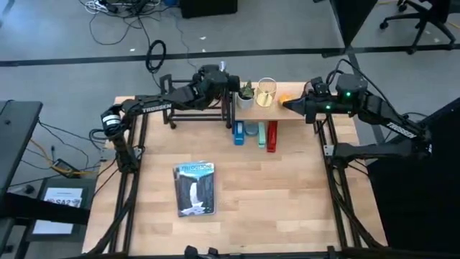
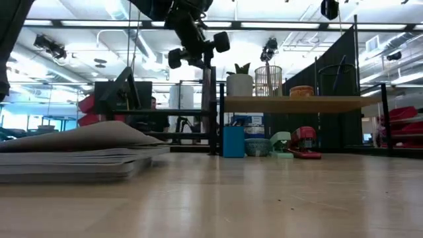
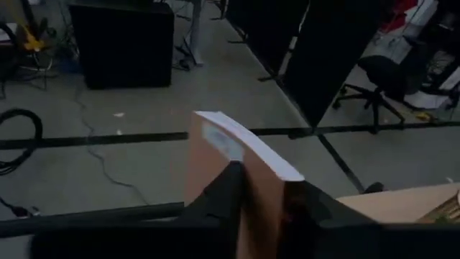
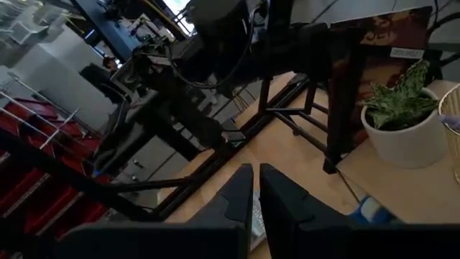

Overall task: Stock shelves
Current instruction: Remove the brown book from the black bookshelf

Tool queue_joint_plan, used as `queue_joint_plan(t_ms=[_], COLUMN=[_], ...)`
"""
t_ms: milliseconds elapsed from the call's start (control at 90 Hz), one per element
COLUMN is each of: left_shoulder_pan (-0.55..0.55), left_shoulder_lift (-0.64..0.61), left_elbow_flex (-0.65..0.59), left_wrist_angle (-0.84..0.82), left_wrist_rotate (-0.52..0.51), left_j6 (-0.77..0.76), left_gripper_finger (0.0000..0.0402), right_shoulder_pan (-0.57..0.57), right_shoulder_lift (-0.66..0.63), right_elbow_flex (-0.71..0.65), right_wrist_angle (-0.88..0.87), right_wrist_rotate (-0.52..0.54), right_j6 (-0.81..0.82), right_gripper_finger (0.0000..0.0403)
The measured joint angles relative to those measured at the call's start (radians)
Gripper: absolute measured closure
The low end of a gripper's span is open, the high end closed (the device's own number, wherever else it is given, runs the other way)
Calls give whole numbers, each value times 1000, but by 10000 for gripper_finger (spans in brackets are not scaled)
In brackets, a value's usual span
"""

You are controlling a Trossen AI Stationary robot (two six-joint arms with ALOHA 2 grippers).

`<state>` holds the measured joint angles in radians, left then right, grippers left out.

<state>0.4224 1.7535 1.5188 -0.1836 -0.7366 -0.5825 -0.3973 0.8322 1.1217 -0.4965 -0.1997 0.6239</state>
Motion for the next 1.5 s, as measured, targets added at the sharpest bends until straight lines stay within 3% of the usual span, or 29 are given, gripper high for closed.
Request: queue_joint_plan(t_ms=[322, 556, 644, 811, 922, 1000, 1144, 1300, 1389, 1500], left_shoulder_pan=[11, 1, -5, -6, -24, -62, -163, -275, -329, -387], left_shoulder_lift=[-4, -6, -10, -26, -128, -185, -294, -442, -556, -736], left_elbow_flex=[190, 488, 623, 842, 741, 683, 547, 276, 51, -276], left_wrist_angle=[-36, -213, -343, -638, -689, -772, -857, -832, -723, -454], left_wrist_rotate=[-38, -19, 70, 432, 642, 695, 693, 677, 650, 591], left_j6=[282, 516, 524, 355, 225, 148, 16, -171, -281, -427], left_gripper_finger=[399, 400, 400, 401, 401, 401, 401, 402, 402, 401], right_shoulder_pan=[0, 0, 0, -9, -24, -31, -31, -31, -31, -30], right_shoulder_lift=[0, 0, 1, 12, 37, 61, 108, 152, 165, 171], right_elbow_flex=[0, 0, 0, 0, 0, 0, 0, 0, 0, 0], right_wrist_angle=[0, 1, 1, 1, 2, 1, 12, 56, 85, 116], right_wrist_rotate=[0, 52, 76, 103, 100, 83, 47, 17, 13, 13], right_j6=[-5, -33, -59, -103, -115, -125, -130, -130, -113, -74], right_gripper_finger=[403, 403, 403, 403, 403, 403, 403, 403, 403, 403])
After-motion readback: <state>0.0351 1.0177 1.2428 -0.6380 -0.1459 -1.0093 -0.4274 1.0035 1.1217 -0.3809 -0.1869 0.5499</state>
